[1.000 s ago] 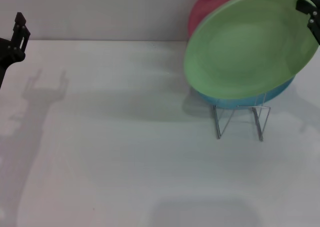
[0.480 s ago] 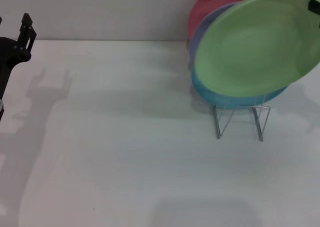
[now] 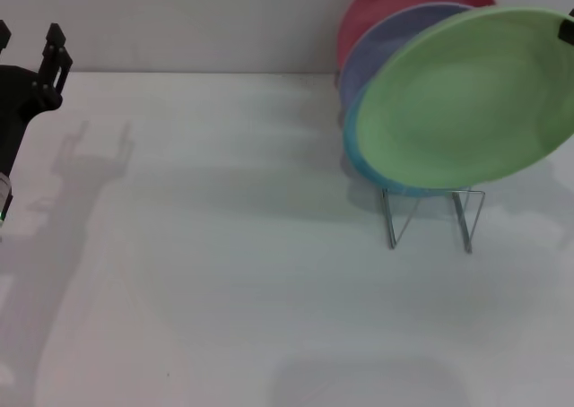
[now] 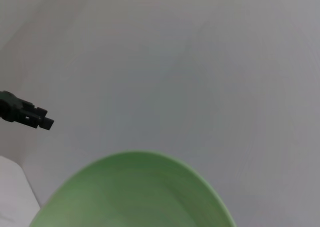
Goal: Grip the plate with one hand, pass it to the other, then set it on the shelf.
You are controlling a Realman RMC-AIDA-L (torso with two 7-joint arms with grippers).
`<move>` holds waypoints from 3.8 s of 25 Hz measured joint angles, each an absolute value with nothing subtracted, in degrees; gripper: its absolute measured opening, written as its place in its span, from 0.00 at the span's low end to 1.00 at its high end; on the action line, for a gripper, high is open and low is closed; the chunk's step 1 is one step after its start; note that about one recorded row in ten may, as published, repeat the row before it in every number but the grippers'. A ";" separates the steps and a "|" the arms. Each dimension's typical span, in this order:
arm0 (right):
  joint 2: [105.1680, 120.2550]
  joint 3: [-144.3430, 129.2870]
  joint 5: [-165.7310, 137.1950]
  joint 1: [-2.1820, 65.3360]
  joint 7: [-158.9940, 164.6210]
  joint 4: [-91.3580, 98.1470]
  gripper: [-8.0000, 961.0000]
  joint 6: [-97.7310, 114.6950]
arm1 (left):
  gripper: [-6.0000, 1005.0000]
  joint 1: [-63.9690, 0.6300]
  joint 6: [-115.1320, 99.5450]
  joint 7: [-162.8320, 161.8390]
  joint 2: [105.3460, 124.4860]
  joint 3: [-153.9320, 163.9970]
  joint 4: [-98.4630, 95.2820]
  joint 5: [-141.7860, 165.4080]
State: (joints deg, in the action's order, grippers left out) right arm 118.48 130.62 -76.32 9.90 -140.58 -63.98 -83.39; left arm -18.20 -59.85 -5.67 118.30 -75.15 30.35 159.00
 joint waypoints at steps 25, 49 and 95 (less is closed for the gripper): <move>118.74 132.93 -76.82 9.75 -144.24 -62.73 0.04 -84.50 | 0.64 -18.41 -59.83 -5.80 118.30 -72.54 30.32 159.10; 118.99 134.55 -78.40 11.63 -153.11 -49.30 0.12 -82.38 | 0.64 -19.33 -58.27 -5.51 118.29 -72.32 30.32 159.08; 119.90 135.31 -11.10 10.87 -150.96 -18.02 0.70 -76.81 | 0.64 -17.81 -62.56 3.35 118.72 -73.79 26.63 158.43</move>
State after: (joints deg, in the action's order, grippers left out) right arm 119.90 135.31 -11.10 10.87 -150.96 -18.02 -76.81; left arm -17.81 -62.56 3.35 118.72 -73.79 26.63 158.43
